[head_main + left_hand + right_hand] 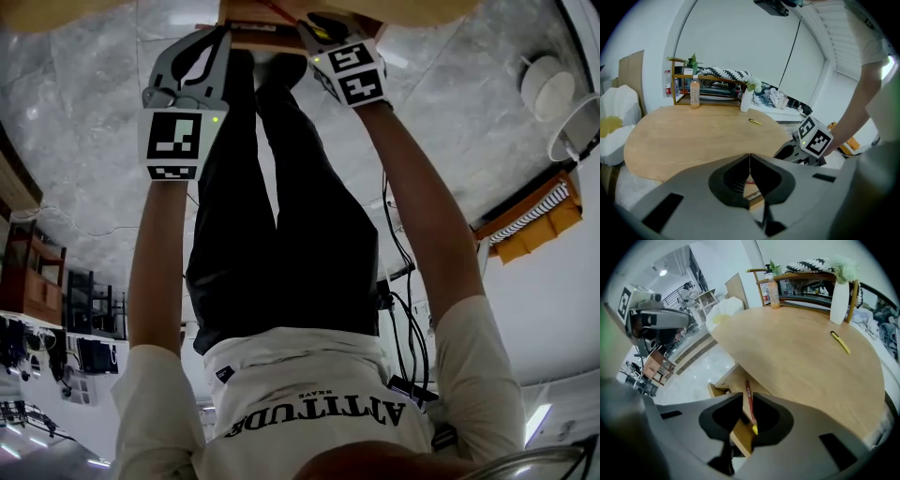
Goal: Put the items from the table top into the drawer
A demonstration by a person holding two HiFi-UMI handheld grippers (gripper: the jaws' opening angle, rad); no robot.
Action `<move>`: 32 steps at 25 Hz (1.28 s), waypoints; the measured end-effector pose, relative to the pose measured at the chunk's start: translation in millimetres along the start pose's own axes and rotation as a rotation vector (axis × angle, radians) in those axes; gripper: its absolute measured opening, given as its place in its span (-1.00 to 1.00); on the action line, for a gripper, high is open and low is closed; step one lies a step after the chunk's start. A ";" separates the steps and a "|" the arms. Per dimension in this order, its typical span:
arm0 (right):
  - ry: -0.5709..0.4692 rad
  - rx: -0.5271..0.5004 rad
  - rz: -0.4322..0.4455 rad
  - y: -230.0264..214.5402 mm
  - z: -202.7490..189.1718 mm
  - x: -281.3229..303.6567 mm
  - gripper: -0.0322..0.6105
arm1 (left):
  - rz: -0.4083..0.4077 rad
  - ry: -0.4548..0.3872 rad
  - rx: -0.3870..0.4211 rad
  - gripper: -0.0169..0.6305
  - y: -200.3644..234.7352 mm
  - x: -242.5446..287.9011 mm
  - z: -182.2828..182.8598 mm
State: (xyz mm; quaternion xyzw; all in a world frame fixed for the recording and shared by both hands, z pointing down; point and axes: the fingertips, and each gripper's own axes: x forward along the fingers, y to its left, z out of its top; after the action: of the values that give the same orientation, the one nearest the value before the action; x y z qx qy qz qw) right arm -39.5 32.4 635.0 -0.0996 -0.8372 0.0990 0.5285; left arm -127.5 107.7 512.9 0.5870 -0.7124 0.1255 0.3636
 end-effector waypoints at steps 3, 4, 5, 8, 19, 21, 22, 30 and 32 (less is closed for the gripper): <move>-0.019 0.037 0.010 -7.5 -0.8 -6.8 -0.68 | -0.022 0.005 0.043 -0.88 -1.4 10.8 10.3; -0.024 0.050 0.009 -9.7 -0.5 -9.7 -0.69 | -0.030 0.009 0.059 -0.88 -1.6 14.1 12.8; -0.031 0.062 0.007 -11.8 0.2 -12.9 -0.71 | -0.039 0.013 0.076 -0.88 -1.5 17.1 15.1; -0.065 0.107 -0.009 -20.0 2.9 -22.6 -0.75 | -0.064 0.029 0.123 -0.88 0.2 25.4 21.5; -0.239 0.302 -0.035 -43.1 10.6 -61.9 -0.84 | -0.145 0.092 0.247 -0.88 -8.3 55.9 41.0; -0.264 0.321 -0.041 -46.1 7.7 -70.9 -0.84 | -0.164 0.094 0.276 -0.88 -10.6 64.2 44.0; -0.272 0.318 -0.047 -46.6 6.1 -75.2 -0.84 | -0.175 0.096 0.295 -0.88 -11.1 68.1 46.6; -0.299 0.260 -0.102 -53.8 0.3 -100.4 -0.84 | -0.232 0.142 0.470 -0.88 -16.4 101.5 70.4; -0.304 0.250 -0.140 -60.4 -4.1 -106.2 -0.84 | -0.255 0.139 0.482 -0.88 -22.1 112.7 72.3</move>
State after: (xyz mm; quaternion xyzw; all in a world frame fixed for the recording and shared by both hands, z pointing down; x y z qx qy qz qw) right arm 5.3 -54.2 561.2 0.0410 -0.8934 0.1791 0.4101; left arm -139.0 -26.2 531.4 0.7316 -0.5555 0.2846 0.2743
